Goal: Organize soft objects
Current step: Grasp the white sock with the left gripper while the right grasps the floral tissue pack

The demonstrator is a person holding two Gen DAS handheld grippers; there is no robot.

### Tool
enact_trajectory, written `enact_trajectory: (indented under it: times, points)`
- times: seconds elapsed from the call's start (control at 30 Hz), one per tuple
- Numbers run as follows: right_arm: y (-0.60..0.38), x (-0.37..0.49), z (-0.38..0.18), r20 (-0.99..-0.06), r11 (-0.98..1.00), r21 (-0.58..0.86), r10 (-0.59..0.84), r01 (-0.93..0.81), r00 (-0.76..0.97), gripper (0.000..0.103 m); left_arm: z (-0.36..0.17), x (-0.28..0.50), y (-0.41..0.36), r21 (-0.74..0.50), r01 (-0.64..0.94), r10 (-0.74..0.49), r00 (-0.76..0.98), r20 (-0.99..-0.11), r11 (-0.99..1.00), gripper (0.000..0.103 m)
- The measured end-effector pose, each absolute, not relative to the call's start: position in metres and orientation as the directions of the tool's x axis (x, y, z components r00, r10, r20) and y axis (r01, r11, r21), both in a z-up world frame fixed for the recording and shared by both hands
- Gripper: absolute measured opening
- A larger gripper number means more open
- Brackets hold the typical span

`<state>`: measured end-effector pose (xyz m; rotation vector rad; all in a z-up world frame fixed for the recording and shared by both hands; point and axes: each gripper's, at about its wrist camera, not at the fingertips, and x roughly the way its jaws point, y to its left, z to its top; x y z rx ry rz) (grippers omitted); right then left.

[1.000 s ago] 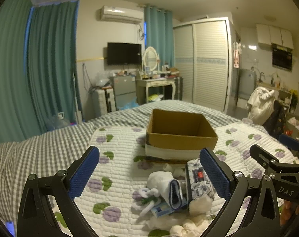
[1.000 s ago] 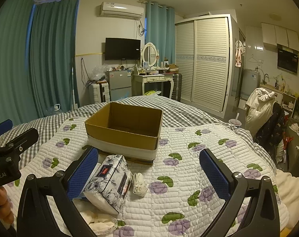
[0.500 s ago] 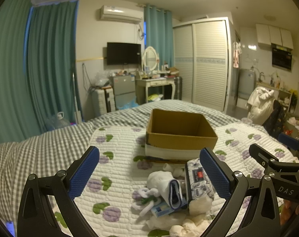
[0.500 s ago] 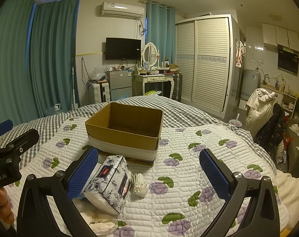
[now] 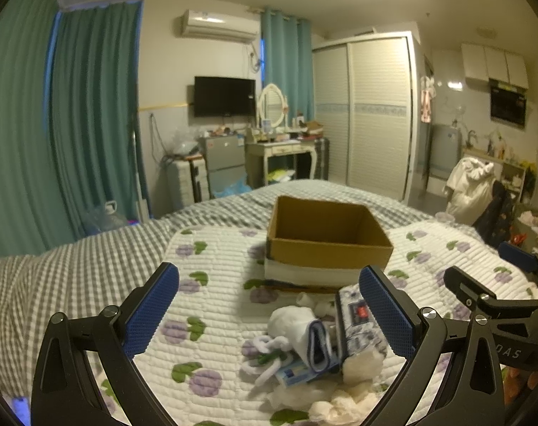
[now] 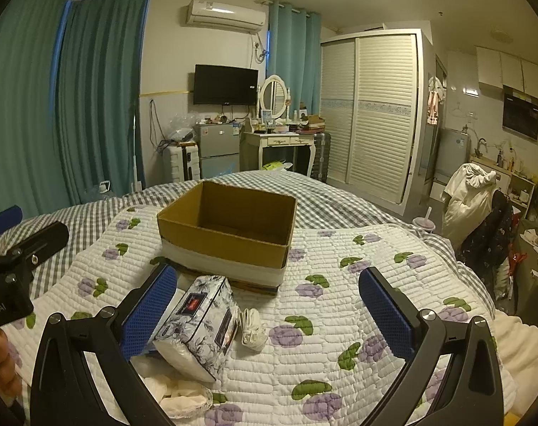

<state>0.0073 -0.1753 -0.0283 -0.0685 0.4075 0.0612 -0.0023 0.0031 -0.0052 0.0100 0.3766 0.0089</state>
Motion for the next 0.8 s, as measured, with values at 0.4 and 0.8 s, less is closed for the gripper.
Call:
enact_trajectory:
  times: [0.4, 0.8]
  points:
    - [-0.126, 0.037, -0.114, -0.598, 0.969, -0.093, 0.128, -0.227, 0.791, 0.093, -0.073, 0.027, 0.021, 0.052, -0.046, 0.067, 0.835, -0.547, 0.998, 0.103]
    - [-0.118, 0.062, -0.144, -0.646, 0.954, -0.028, 0.210, -0.298, 0.734, 0.047, -0.084, 0.036, 0.009, 0.064, 0.024, 0.017, 0.821, -0.571, 0.998, 0.102]
